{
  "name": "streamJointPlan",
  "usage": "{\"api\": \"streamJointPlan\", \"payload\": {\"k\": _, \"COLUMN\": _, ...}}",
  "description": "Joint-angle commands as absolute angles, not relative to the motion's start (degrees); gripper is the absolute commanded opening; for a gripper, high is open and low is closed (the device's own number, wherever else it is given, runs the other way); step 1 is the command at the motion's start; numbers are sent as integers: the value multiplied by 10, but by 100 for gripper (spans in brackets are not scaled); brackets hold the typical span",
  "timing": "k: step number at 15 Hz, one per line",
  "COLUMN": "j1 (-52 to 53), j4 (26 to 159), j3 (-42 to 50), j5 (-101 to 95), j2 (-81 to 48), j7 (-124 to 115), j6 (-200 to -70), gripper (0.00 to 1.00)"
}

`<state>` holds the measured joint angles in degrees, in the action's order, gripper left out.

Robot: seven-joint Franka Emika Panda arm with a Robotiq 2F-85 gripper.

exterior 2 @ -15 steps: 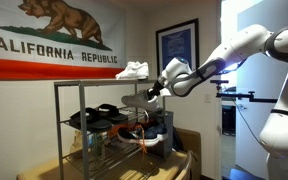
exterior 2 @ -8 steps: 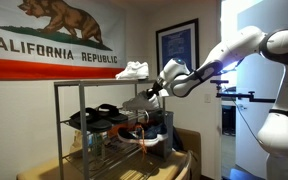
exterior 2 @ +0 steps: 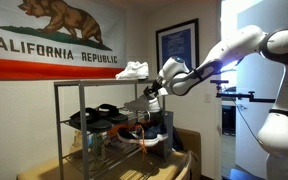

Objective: Move the white sneaker to the rail below it

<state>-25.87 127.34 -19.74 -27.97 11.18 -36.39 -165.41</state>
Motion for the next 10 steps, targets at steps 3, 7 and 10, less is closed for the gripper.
{"api": "streamJointPlan", "payload": {"k": 3, "j1": -241, "j4": 1256, "j3": -197, "j5": -265, "j2": 133, "j7": -342, "j6": -1581, "gripper": 100}}
{"api": "streamJointPlan", "payload": {"k": 7, "j1": -235, "j4": 1261, "j3": -192, "j5": -263, "j2": 158, "j7": -338, "j6": -1551, "gripper": 100}}
{"api": "streamJointPlan", "payload": {"k": 10, "j1": -229, "j4": 1266, "j3": -185, "j5": -254, "j2": 178, "j7": -325, "j6": -1543, "gripper": 100}}
